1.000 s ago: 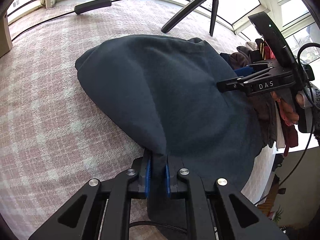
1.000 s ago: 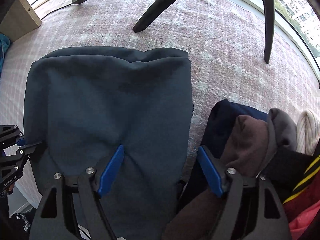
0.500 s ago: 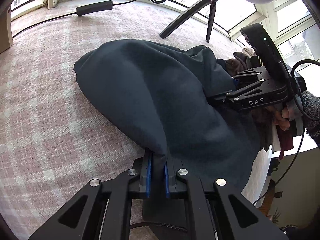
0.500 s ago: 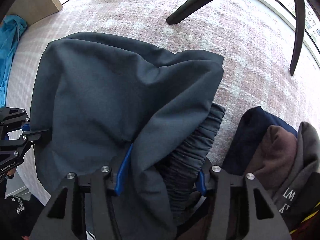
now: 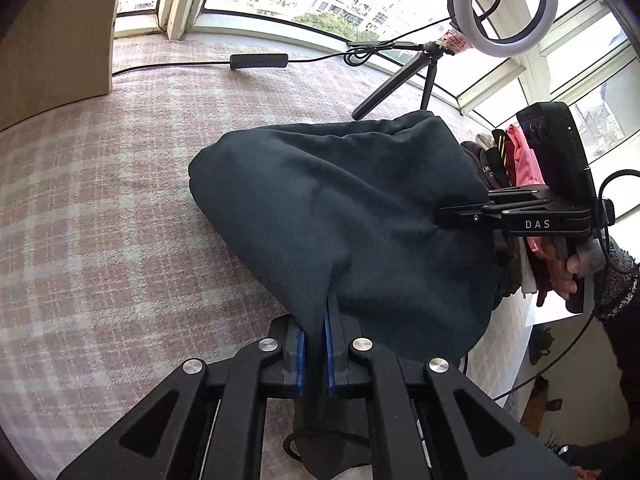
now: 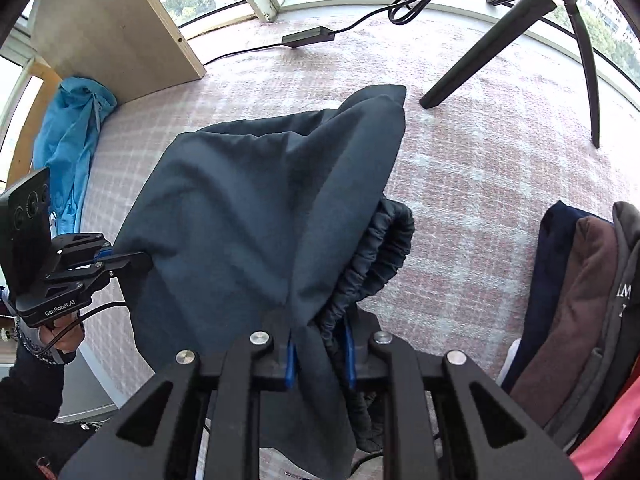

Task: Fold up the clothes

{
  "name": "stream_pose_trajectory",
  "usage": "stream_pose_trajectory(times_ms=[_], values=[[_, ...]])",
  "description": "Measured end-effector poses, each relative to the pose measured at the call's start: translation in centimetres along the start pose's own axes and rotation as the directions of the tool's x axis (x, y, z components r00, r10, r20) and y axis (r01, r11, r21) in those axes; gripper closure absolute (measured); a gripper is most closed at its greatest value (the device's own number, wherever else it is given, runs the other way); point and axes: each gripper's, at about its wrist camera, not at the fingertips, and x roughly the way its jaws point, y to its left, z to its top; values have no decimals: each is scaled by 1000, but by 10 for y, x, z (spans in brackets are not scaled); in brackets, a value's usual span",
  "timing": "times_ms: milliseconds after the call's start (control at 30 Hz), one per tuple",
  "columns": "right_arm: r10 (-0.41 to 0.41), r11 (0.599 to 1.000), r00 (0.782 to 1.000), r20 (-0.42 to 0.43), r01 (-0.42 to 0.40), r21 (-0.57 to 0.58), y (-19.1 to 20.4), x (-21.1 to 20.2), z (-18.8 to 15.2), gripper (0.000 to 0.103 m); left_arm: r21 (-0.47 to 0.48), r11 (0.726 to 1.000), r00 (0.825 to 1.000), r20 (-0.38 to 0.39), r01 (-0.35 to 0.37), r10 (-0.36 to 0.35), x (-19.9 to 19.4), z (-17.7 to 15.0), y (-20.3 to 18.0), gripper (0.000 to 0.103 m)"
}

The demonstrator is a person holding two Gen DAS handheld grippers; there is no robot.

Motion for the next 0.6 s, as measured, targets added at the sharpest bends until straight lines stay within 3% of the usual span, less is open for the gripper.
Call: stream_pose_trajectory(times_ms=[100,167,233,300,367,600], values=[[-24,1000,999,-22,23,-10,2,15,5,84,-15,1000,1000,-28,-15,15,3,-3,12,97],[-73,997,997,-34,72,-32,-5,19,11,64,13,998,997,-46,-55,56,9,-4,8,96],[-119,992,993,-16,118,-47,-16,15,12,59,8,997,996,-49,-73,73,11,-4,5,93],[-109,993,993,32,110,-35,-27,4,9,51,-13,997,996,-36,-82,81,6,-4,6,90],[-21,1000,999,38,21,5,-40,-4,0,36,-23,996,996,-20,-88,87,-2,-5,7,86],[39,999,999,-11,-39,27,-53,38,-9,36,-76,994,996,-35,-79,76,-17,-11,23,72]])
